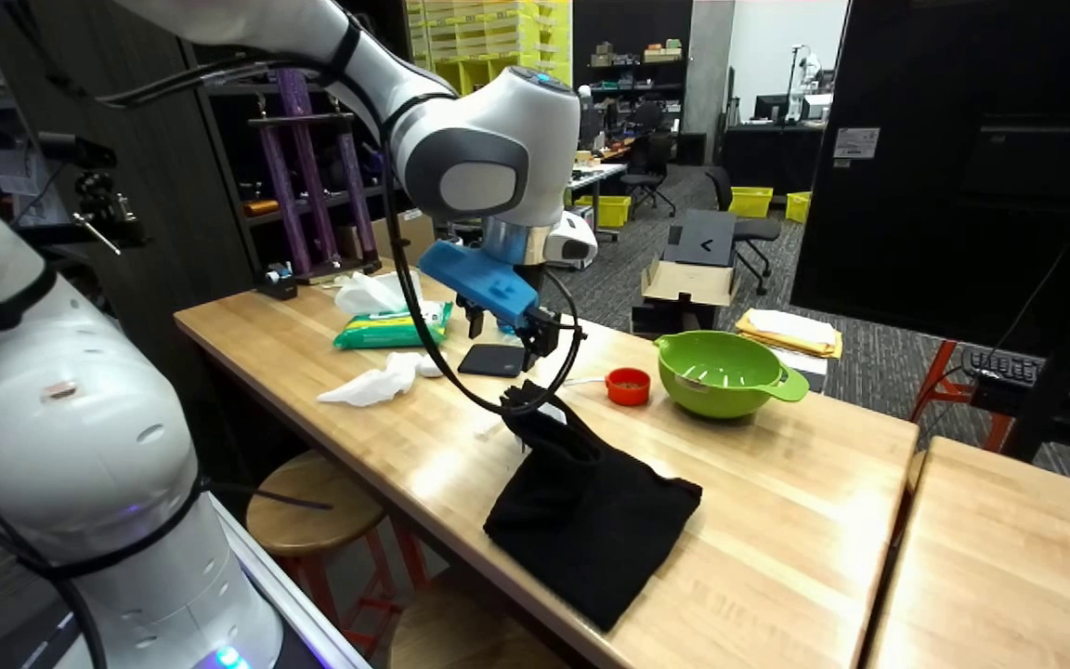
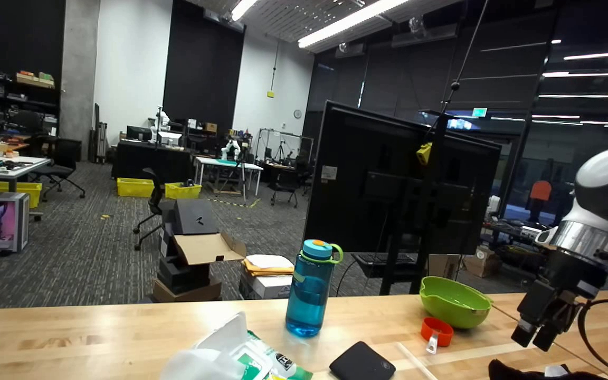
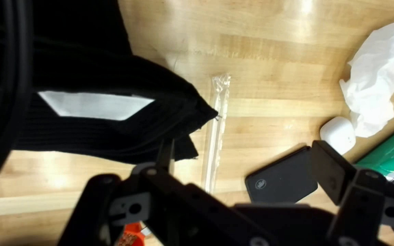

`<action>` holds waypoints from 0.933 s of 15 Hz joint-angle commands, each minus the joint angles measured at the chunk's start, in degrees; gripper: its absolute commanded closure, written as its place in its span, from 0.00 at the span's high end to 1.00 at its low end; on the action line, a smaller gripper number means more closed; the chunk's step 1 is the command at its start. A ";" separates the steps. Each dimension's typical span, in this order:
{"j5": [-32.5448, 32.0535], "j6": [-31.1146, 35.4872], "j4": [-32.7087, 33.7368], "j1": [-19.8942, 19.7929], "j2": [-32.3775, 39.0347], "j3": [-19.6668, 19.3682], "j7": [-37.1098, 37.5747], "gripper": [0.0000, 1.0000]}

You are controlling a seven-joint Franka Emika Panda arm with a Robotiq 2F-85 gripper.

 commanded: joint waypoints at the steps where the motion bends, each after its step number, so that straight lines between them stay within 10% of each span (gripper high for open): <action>1: -2.41 -0.47 0.83 -2.15 -2.59 -2.64 -2.85 1.00; 14: -3.98 -5.53 4.54 -8.79 -1.96 -13.09 -18.79 1.00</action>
